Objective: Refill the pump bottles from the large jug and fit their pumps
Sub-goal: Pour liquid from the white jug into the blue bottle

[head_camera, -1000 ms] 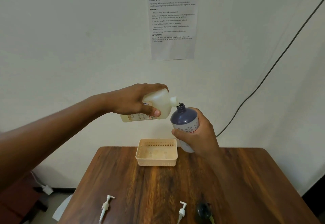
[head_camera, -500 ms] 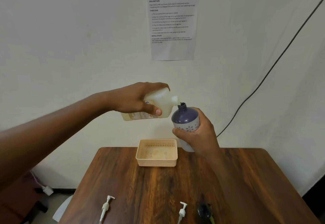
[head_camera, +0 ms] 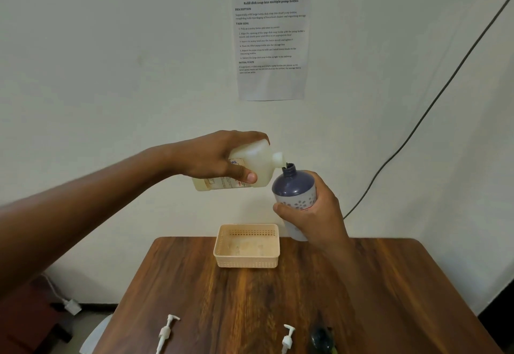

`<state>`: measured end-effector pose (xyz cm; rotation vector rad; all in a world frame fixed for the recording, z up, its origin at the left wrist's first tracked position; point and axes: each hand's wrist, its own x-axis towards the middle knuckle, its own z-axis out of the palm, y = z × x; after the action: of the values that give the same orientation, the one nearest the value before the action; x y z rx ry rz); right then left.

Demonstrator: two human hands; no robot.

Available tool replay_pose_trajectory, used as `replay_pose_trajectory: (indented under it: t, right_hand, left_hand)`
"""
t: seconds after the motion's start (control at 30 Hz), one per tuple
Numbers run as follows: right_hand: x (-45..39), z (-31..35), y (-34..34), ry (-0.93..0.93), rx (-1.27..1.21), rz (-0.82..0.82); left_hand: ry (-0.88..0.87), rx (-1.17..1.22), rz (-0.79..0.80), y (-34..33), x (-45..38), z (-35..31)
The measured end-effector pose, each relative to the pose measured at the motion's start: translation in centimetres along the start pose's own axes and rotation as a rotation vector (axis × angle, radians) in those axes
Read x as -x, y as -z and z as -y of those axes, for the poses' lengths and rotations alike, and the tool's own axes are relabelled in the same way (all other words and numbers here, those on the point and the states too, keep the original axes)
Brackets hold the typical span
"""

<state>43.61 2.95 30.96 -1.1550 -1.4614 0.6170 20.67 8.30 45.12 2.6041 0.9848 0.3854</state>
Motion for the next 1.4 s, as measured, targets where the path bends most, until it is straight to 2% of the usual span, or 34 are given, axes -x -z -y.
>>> replay_pose_trajectory:
  t: [1.4]
  right_hand:
    - [-1.1, 1.4, 0.4, 0.040, -0.007, -0.060]
  left_hand:
    - [-0.076, -0.044, -0.011, 2.1, -1.4, -0.3]
